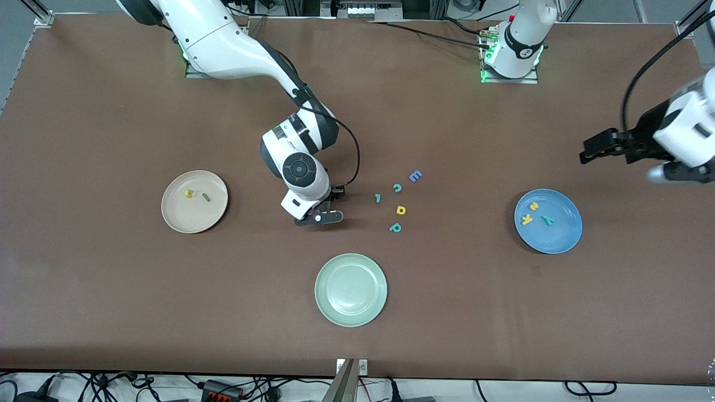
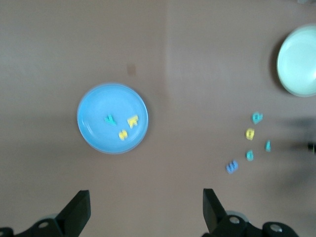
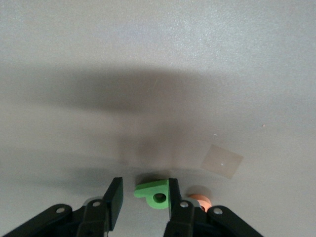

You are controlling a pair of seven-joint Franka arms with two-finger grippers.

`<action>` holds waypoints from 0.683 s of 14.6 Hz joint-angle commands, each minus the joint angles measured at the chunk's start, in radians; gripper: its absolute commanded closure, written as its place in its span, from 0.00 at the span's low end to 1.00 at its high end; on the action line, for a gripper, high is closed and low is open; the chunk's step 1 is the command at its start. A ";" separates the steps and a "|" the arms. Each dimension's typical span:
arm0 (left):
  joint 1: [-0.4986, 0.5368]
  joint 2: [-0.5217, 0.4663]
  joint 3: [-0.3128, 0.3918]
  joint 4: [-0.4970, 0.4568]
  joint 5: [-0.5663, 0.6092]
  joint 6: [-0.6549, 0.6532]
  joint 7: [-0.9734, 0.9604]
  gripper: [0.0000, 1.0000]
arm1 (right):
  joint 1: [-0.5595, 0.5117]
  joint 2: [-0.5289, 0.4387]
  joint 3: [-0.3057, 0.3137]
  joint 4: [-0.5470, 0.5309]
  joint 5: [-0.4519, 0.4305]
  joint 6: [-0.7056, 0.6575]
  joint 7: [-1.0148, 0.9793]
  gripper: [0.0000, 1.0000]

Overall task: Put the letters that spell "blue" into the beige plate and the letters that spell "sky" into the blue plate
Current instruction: 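Carry the green p onto the white plate with the right gripper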

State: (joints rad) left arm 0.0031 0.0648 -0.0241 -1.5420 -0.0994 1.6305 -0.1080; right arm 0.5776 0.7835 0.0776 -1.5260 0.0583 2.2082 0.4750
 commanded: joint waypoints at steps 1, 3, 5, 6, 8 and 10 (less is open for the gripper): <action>-0.046 -0.138 0.030 -0.170 0.076 0.097 -0.001 0.00 | 0.008 0.019 -0.005 0.027 -0.015 -0.007 -0.001 0.55; -0.087 -0.161 0.030 -0.197 0.136 0.094 -0.001 0.00 | 0.004 0.017 -0.005 0.026 -0.017 -0.012 -0.003 0.54; -0.062 -0.143 0.027 -0.184 0.136 0.074 0.011 0.00 | 0.002 0.017 -0.005 0.027 -0.017 -0.021 -0.003 0.52; -0.045 -0.129 0.027 -0.172 0.129 0.048 0.013 0.00 | 0.004 0.017 -0.005 0.027 -0.015 -0.021 0.000 0.52; -0.041 -0.123 0.027 -0.159 0.124 0.016 0.013 0.00 | 0.005 0.017 -0.005 0.027 -0.011 -0.021 0.002 0.51; -0.043 -0.122 0.027 -0.156 0.124 0.017 0.013 0.00 | 0.007 0.017 -0.005 0.026 -0.011 -0.022 0.005 0.51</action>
State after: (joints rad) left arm -0.0392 -0.0566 0.0023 -1.7076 0.0182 1.6644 -0.1068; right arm 0.5774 0.7905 0.0763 -1.5245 0.0548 2.2064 0.4737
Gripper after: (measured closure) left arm 0.000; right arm 0.511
